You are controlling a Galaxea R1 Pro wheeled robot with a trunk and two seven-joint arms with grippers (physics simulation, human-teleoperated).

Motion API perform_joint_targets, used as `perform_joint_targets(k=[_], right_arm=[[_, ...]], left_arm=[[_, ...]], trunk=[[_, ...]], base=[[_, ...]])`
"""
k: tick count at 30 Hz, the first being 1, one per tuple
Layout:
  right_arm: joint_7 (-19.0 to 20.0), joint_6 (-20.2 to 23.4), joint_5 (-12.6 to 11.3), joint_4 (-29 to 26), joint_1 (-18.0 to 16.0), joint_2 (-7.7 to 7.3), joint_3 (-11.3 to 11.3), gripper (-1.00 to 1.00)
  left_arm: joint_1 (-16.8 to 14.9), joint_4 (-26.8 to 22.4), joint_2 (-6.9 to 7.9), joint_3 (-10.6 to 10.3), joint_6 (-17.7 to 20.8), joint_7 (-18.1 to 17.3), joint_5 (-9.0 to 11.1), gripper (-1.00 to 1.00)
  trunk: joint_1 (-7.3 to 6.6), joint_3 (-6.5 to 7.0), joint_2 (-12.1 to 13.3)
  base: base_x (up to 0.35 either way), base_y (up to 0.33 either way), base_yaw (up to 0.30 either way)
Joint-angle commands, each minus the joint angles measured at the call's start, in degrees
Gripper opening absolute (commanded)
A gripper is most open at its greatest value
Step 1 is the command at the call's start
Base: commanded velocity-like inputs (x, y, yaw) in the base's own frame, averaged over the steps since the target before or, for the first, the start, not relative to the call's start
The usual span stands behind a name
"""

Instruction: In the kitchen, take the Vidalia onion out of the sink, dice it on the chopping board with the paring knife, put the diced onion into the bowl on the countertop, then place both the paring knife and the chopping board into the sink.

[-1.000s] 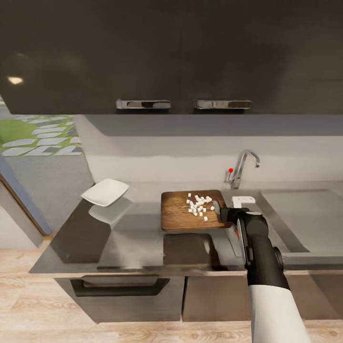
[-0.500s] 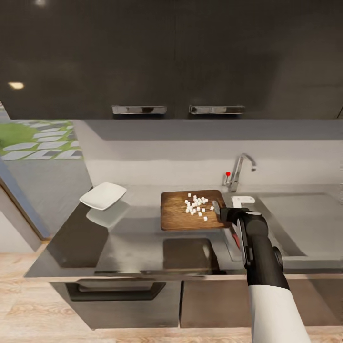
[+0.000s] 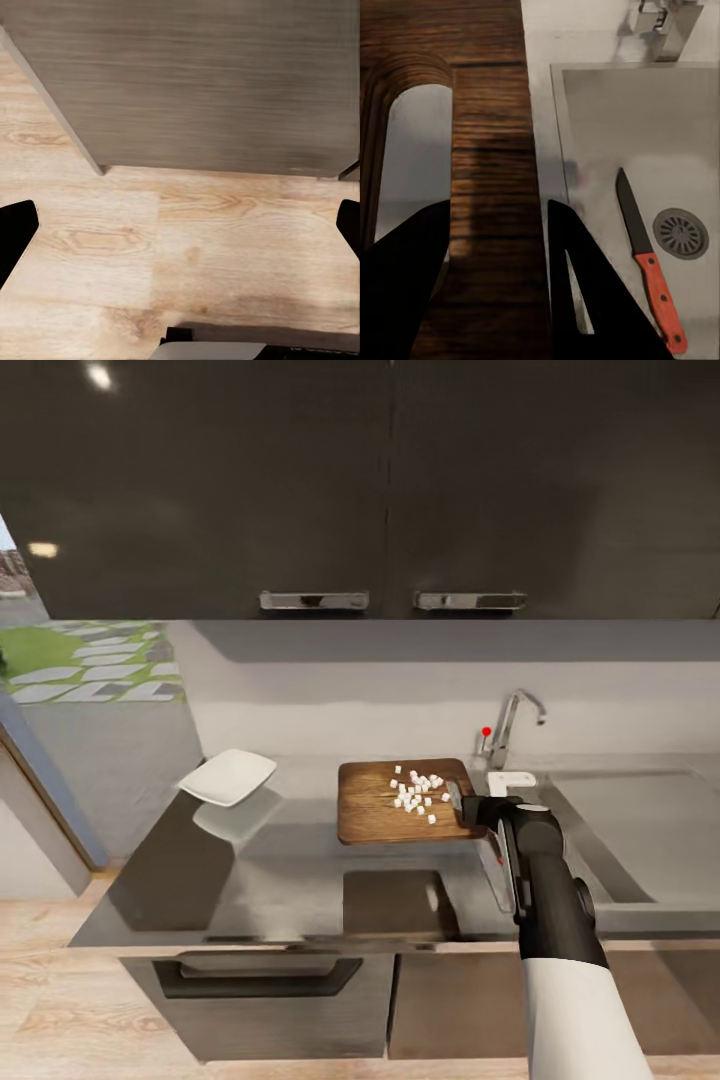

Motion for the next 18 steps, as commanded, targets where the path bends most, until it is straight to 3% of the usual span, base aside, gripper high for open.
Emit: perform_joint_targets(k=[1,9,18], right_arm=[[0.56,0.20,0.54,-0.07,-0.07,0.09,-0.13,-1.00],[0.56,0.20,0.56,-0.07,-0.07,0.06,-0.18,-1.00],[0.56,0.20,0.60,-0.07,-0.07,0.06,-0.18,-1.00]], left_arm=[[-0.01,-0.03,0.08,-0.36,-0.12,0.27,0.49,1.00],[-0.01,-0.02,0.08,-0.33,-0.12,0.27,0.47,1.00],[-0.01,0.04,0.08,-0.34,-0.12,0.27,0.52,1.00]], trunk=[[0.04,-0.02,-0.12],[0.04,0.72,-0.12],[0.04,1.55,-0.12]], base=[[0.000,0.309,0.000],[0.007,0.312,0.000],[0.134,0.313,0.000]])
